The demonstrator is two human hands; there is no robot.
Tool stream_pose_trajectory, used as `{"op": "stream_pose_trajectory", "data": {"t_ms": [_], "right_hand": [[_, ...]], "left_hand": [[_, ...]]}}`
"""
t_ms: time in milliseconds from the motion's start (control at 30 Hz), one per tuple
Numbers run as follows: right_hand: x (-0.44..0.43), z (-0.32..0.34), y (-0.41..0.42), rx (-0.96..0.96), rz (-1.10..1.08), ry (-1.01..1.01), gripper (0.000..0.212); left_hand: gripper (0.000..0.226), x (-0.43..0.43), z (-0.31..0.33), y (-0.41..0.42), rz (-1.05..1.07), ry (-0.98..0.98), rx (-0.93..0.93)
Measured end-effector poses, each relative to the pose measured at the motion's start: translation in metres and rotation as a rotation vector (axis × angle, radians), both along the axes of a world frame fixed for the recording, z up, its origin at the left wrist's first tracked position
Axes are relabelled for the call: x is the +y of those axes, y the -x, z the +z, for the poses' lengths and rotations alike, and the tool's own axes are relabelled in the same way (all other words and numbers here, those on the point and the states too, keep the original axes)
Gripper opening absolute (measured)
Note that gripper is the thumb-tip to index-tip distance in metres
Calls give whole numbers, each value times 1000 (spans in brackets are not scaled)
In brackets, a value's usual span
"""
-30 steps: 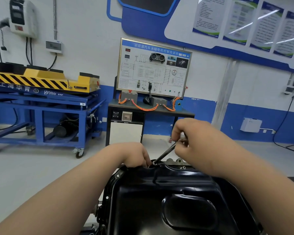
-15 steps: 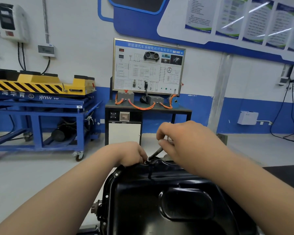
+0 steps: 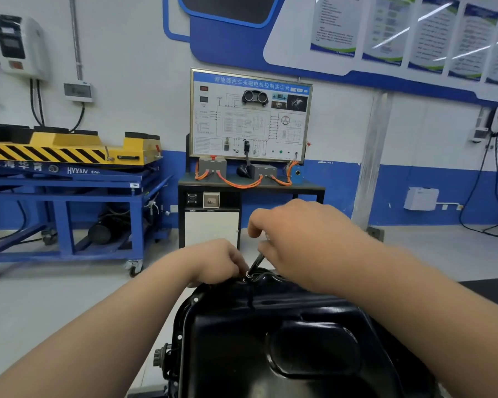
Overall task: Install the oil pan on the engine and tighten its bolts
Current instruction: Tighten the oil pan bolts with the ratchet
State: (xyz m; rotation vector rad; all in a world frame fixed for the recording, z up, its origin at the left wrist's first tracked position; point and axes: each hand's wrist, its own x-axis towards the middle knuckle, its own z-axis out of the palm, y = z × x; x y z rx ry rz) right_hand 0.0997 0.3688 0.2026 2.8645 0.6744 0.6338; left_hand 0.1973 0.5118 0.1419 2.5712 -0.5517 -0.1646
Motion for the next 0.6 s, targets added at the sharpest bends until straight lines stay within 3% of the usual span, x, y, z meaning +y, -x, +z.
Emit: {"op": "stream_pose_trajectory", "data": {"t_ms": [100, 167, 333, 400, 533, 600], "right_hand": [[2, -4, 1, -6, -46, -18, 11], [2, -3, 0, 9, -67, -33, 11], [2, 3, 3, 149, 19, -109, 17], [3, 5, 6, 186, 27, -95, 21], [6, -1, 1, -37, -61, -17, 17], [8, -4, -1, -54, -102, -34, 11]], "left_hand": [[26, 7, 5, 10, -69, 223, -102], [5, 8, 2, 20, -130, 338, -212], [15, -3, -15, 37, -134, 426, -549], [24, -3, -19, 37, -104, 466, -593], [10, 1, -24, 36, -181, 425, -591], [9, -1, -24, 39, -197, 444, -595]]}}
